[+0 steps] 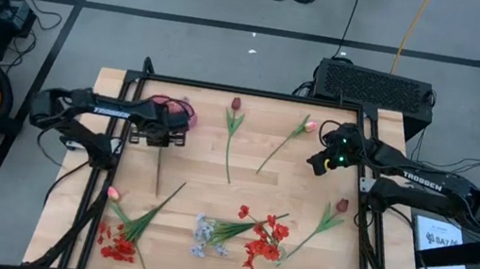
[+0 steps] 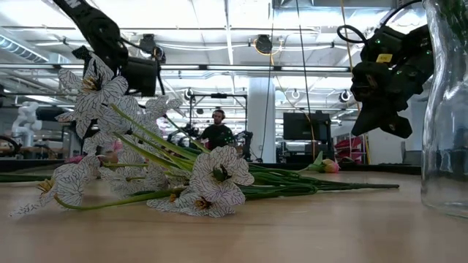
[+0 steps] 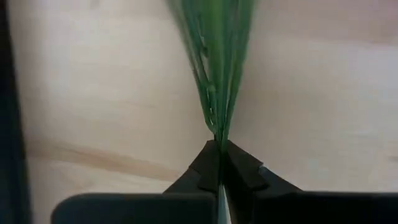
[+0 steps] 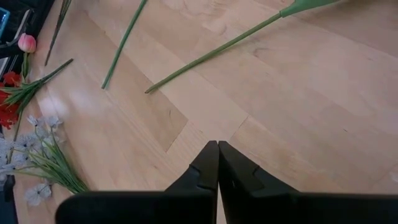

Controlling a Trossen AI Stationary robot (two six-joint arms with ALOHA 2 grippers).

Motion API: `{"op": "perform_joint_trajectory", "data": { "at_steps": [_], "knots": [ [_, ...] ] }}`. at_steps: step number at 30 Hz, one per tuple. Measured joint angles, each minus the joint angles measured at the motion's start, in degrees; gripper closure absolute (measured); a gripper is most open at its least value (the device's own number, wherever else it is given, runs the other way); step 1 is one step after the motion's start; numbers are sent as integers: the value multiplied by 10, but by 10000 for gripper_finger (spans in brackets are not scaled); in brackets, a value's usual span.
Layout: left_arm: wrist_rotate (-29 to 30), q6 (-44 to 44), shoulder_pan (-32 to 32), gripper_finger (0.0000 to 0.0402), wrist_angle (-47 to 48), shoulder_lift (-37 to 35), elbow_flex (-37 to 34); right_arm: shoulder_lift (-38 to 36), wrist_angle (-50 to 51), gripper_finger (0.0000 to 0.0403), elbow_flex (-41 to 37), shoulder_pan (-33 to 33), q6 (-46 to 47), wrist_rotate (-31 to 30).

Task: Sort flowers into vase by color
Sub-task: Put the pink flowers into the pink vase

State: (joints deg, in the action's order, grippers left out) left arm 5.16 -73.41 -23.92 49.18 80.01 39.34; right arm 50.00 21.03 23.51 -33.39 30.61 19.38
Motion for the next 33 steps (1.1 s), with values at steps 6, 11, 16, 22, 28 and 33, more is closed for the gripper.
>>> {"op": "perform_joint_trajectory", "data": {
  "at_steps": [6, 11, 16, 22, 28, 33],
  "knots": [
    [4, 2, 1, 393, 15, -74, 1, 0, 0, 403, 0, 0, -8, 0],
    [-10, 1, 10, 397, 21, -138, 3, 0, -1, 403, 0, 0, -13, 0],
    [26, -12, 12, 398, 105, -204, 39, 0, -1, 403, 0, 0, -13, 0],
    [207, 36, 11, 399, 109, -276, 100, 0, -3, 403, 0, 0, -13, -8],
    [370, 228, 10, 399, -10, -309, 139, 0, -3, 403, 0, 0, -9, -17],
    [393, 508, 6, 399, -168, -310, 153, 0, -10, 403, 0, 0, 1, -17]
  ]
}}
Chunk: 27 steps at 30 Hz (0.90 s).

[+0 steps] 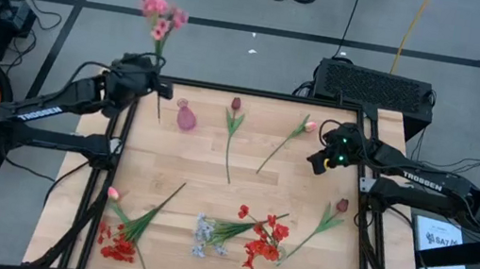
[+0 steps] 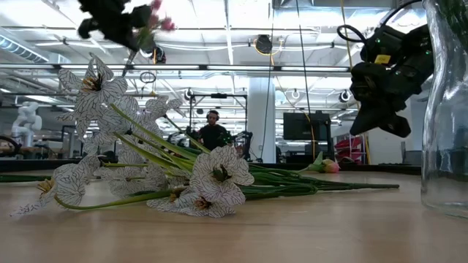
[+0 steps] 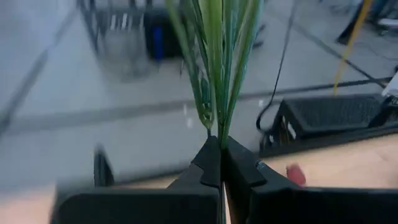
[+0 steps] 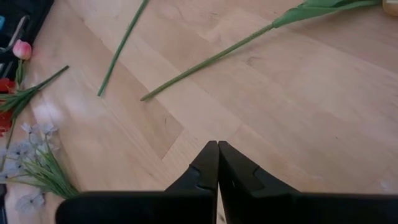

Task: Sort flowers into vase by color
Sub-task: Put the pink flowers into the pink vase

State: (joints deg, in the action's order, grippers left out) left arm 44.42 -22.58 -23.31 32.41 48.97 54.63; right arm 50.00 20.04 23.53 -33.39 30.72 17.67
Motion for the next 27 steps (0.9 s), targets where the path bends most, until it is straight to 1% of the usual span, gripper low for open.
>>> {"op": "perform_joint_trajectory", "data": {
  "at_steps": [2, 3, 6, 9, 12, 14, 18, 20, 24, 27],
  "knots": [
    [2, 70, -4, 398, -73, 2, 0, 0, -3, 403, 0, 0, 1, 0],
    [3, 90, -7, 398, -104, 3, 0, 0, -5, 403, 0, 0, 1, 0],
    [8, 96, -25, 399, -169, 4, 0, 0, -7, 403, 0, 0, 10, -2],
    [-5, 112, -45, 399, -180, 4, -2, 0, -12, 403, 0, 0, 16, -14],
    [-65, 92, -62, 400, -191, 4, -21, 0, -20, 403, 0, 0, 17, -14],
    [-94, 81, -68, 400, -224, 4, -42, 0, -20, 403, 0, 0, 24, -14],
    [-100, 84, -67, 400, -333, 4, -102, 0, -20, 403, 0, 0, 27, -14],
    [-101, 83, -67, 400, -362, 4, -122, 0, -20, 403, 0, 0, 30, -13],
    [-101, 78, -67, 400, -364, 4, -144, 0, -20, 403, 0, 0, 31, -13],
    [-102, 69, -67, 400, -364, 4, -148, 0, -20, 403, 0, 0, 31, -13]
  ]
}}
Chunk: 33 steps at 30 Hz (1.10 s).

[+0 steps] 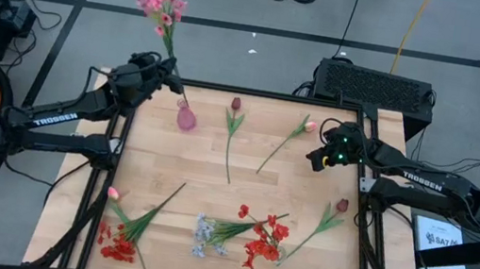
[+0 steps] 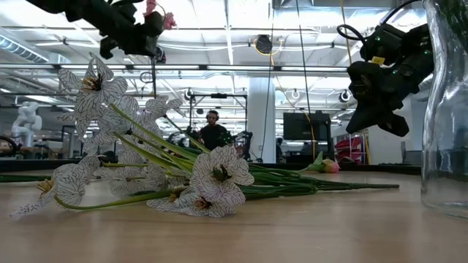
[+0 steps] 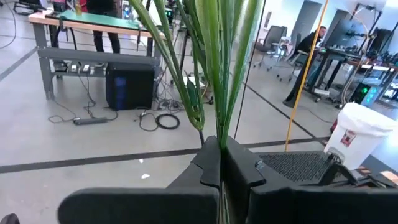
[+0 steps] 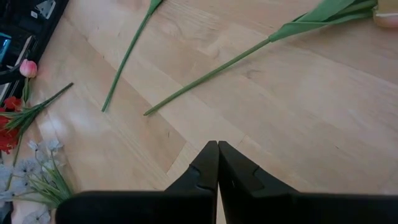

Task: Sort flowers into vase by color
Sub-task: Put the pink flowers into the pink vase

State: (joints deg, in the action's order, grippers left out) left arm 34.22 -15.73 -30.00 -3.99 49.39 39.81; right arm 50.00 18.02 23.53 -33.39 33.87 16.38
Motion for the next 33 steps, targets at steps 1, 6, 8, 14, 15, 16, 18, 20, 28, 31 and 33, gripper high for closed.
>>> {"op": "perform_joint_trajectory", "data": {
  "at_steps": [1, 6, 8, 14, 15, 16, 18, 20, 28, 31, 33],
  "knots": [
    [0, 1, 0, 400, -4, 0, 0, 0, 0, 403, 0, 0, 0, 0],
    [-11, 33, 0, 400, -61, -5, 0, 0, 0, 403, 0, 0, 0, 0],
    [-12, 46, 0, 400, -70, -12, 3, 0, 0, 403, 0, 0, 0, 0],
    [-12, 61, 0, 400, -28, -40, 21, 0, 0, 403, 0, 0, 6, 0],
    [-12, 59, 0, 400, -15, -44, 21, 0, 0, 403, 0, 0, 8, 0],
    [-11, 57, 0, 400, -4, -46, 21, 0, 0, 403, 0, 0, 10, 0],
    [-11, 46, 0, 400, 17, -46, 21, 0, 0, 403, 0, 0, 10, 0],
    [-12, 30, 0, 400, 20, -43, 15, 0, 0, 403, 0, 0, 10, 0],
    [-11, 7, 0, 400, 14, -19, -21, 0, 0, 403, 0, 0, 11, 0],
    [-11, -4, 0, 400, -15, -15, -51, 0, 0, 403, 0, 0, 15, 0],
    [-11, -5, 2, 400, -47, -15, -75, 0, 0, 403, 0, 0, 15, 0]
  ]
}}
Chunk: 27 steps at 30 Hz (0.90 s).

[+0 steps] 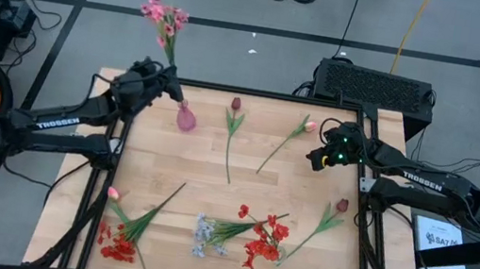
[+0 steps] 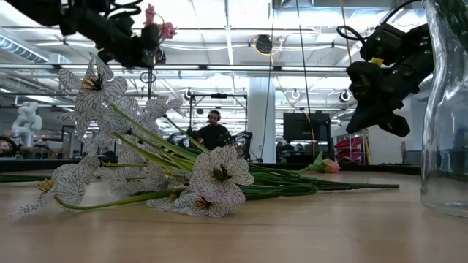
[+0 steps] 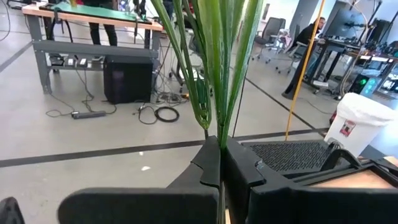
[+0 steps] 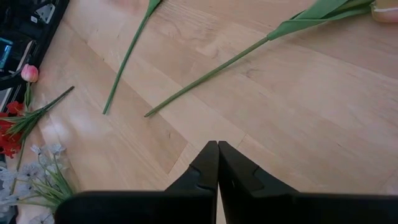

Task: Sort flowers into vase by color
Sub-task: Put the pink flowers into the pink vase

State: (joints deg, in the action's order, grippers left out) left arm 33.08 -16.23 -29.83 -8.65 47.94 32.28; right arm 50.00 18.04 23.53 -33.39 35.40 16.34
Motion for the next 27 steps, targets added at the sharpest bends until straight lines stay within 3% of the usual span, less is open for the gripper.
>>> {"op": "perform_joint_trajectory", "data": {
  "at_steps": [8, 19, 27],
  "knots": [
    [3, 0, 16, 400, -87, 1, -82, 0, 0, 403, 0, 0, 0, 0],
    [18, -43, 34, 398, -103, 1, -140, 0, 0, 403, 0, 0, -1, -14],
    [9, -30, 48, 346, -106, 1, -140, 0, -1, 403, 0, 0, -5, -14]
  ]
}}
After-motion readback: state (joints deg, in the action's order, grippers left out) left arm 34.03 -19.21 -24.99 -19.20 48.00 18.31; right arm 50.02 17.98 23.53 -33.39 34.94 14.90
